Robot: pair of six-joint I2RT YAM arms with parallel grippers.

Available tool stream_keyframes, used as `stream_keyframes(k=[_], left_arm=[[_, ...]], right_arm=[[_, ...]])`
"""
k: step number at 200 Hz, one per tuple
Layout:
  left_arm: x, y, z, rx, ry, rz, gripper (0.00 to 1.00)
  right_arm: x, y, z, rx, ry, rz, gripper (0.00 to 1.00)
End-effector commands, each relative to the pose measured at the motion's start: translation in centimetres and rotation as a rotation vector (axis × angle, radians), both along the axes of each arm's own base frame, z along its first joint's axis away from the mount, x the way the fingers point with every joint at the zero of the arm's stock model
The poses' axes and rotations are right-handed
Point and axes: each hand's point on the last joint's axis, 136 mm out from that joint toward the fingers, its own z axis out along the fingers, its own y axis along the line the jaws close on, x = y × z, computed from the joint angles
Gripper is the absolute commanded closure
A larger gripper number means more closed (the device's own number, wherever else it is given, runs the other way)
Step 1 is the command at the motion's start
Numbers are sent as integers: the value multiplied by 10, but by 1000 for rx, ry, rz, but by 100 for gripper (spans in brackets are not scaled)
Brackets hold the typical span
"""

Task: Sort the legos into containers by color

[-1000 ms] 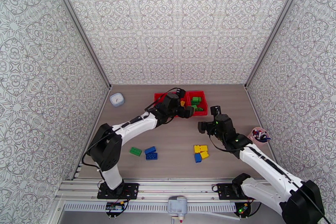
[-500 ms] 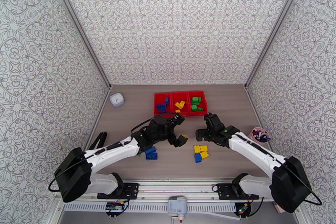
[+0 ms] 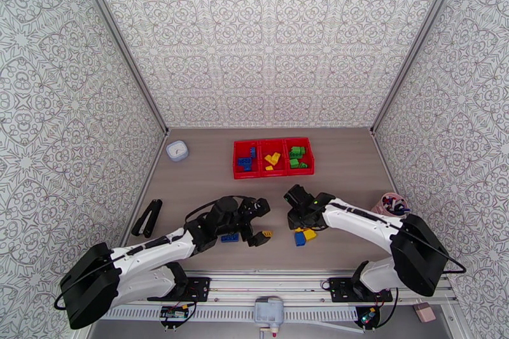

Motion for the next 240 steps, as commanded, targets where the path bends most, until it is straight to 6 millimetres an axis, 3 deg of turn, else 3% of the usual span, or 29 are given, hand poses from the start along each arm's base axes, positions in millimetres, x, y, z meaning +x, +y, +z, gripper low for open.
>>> stream_keyframes(k=[1,57,108,141,179,240], left_arm=[[-4,-3,3,-15,-35,-42,0],[-4,-3,0,-15,-26,-39,0],[-3,0,-1,-17,-23,-25,0],[-7,4,0,-23,-17,-23,0],[-18,7,0,-2,-7,-73,0],[-23,2,-4,16,6,-118,0]], right_arm=[[1,8,-4,21,20,-29,41],[16,2,-13,-44,-1,-38,34],[51,5,13,-50,-100,-21,30],[32,5,24,0,-120,-55,30],[-3,7,10,6,-54,-81,30],[-5,14,-15,4,-6,-89,34]])
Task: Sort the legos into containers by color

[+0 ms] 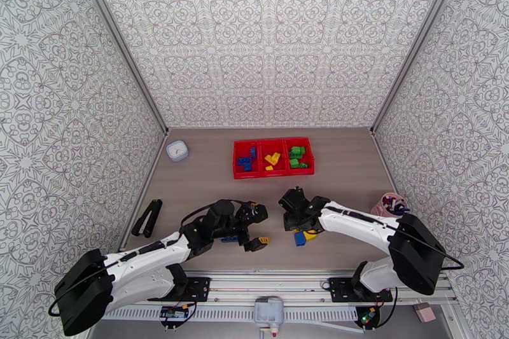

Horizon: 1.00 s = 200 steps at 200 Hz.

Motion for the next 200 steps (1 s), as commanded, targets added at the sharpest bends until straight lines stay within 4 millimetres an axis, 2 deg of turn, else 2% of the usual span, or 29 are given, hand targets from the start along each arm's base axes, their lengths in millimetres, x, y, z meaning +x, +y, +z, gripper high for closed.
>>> stream_keyframes(k=[1,50,72,108,130,160,200], left_arm=[[-4,-3,-1,12,7,-34,0],[-4,-3,-3,13,5,-34,0],[-4,-3,-3,12,6,-31,0],[-2,-2,-2,9,8,-13,0],[6,0,-1,-2,4,36,1],[18,3,3,-43,-3,123,0],[33,7,9,-91,-9,222,0]], right_arm=[[-2,6,-12,10,28,-11,34],[5,7,-20,-17,25,-2,45],[6,7,-20,-19,22,-1,56],[15,11,-4,3,-33,10,70],[26,18,11,52,-75,20,72],[54,27,36,112,-150,27,73],[118,42,71,170,-283,42,74]])
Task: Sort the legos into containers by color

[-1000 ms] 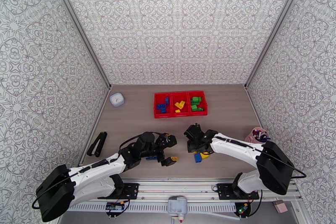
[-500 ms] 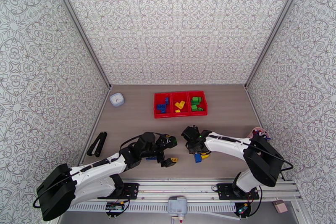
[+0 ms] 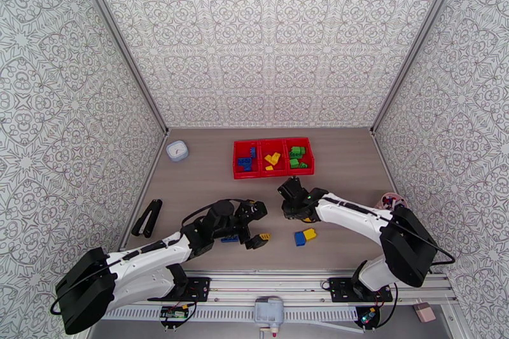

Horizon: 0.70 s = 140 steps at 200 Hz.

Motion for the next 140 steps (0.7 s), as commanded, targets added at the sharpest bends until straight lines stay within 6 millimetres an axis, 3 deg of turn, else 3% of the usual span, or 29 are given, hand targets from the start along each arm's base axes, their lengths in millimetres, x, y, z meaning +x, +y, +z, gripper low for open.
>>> stream_keyframes(k=[1,38,80,122,140], left_arm=[[14,3,7,-51,-12,92,0],[17,4,12,-57,-16,120,1],[20,10,13,-67,-20,168,0],[23,14,15,-70,-17,204,0],[24,16,16,-72,-16,220,0]], right_arm=[[49,20,32,54,-133,37,74],[113,36,56,38,-235,67,74],[173,45,48,30,-267,58,74],[210,56,29,-2,-269,79,74],[217,57,33,-14,-277,88,66]])
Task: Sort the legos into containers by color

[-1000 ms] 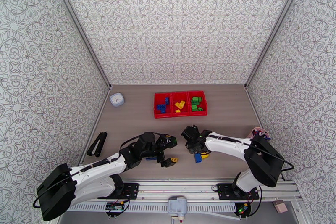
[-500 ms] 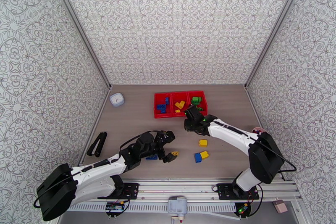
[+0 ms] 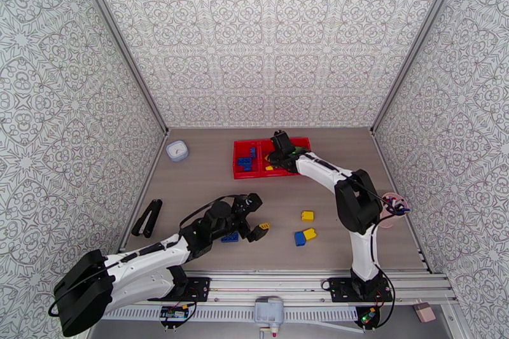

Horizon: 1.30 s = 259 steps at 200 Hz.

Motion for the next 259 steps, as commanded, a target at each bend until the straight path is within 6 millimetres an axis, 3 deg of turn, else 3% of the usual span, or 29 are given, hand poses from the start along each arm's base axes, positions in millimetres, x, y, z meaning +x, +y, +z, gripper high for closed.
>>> stream_keyframes(k=[1,31,59,87,134,189,259], left_arm=[[2,5,2,-13,0,44,0],[9,12,4,-19,2,106,0],[17,22,8,-34,6,191,0],[24,34,11,-58,42,295,0],[32,66,3,-58,170,537,0],[26,105,-24,-90,443,825,0],[10,132,-52,-132,737,983,0]], right_arm=[[13,6,15,-13,-34,35,65],[8,8,36,10,-60,61,43],[-9,8,55,61,-85,100,26],[-30,4,71,97,-118,142,17],[-71,-3,89,115,-168,253,10],[-114,2,92,80,-188,379,8],[-139,-3,81,76,-163,392,6]])
